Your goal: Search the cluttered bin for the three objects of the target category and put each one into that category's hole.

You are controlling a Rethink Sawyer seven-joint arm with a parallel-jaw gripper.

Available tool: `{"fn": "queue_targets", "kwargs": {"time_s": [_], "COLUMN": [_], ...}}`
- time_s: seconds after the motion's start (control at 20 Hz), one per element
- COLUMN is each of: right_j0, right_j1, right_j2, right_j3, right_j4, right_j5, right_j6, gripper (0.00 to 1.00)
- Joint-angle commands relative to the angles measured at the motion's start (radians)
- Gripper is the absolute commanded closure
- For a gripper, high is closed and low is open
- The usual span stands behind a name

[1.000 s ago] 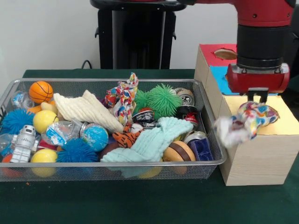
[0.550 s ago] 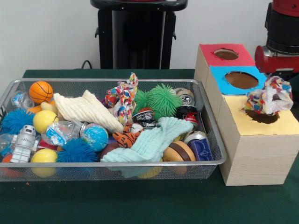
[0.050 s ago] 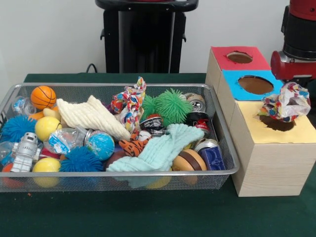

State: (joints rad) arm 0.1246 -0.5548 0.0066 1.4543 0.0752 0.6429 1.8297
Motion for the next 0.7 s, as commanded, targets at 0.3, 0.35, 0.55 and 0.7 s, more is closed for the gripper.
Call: {"fn": "queue_targets", "kwargs": {"time_s": [0.3,0.35,0.55,0.7], "right_j0": [0.009,0.009,-0.005,-0.02], "right_j1": [0.14,0.12,0.082,0.077], "right_j2": [-0.089,-0.093,-0.092,-0.08], "right_j3": [-0.021,-0.02,-0.001,0.014], "right_j4": [-0.107,-0.108,-0.101,-0.096], "right_j5": [-0.026,0.002,0.006,-0.019], "right_j6": [0.113,0.1,0.078,0.074], "gripper": [1.0,1.0,1.0,1.0]}}
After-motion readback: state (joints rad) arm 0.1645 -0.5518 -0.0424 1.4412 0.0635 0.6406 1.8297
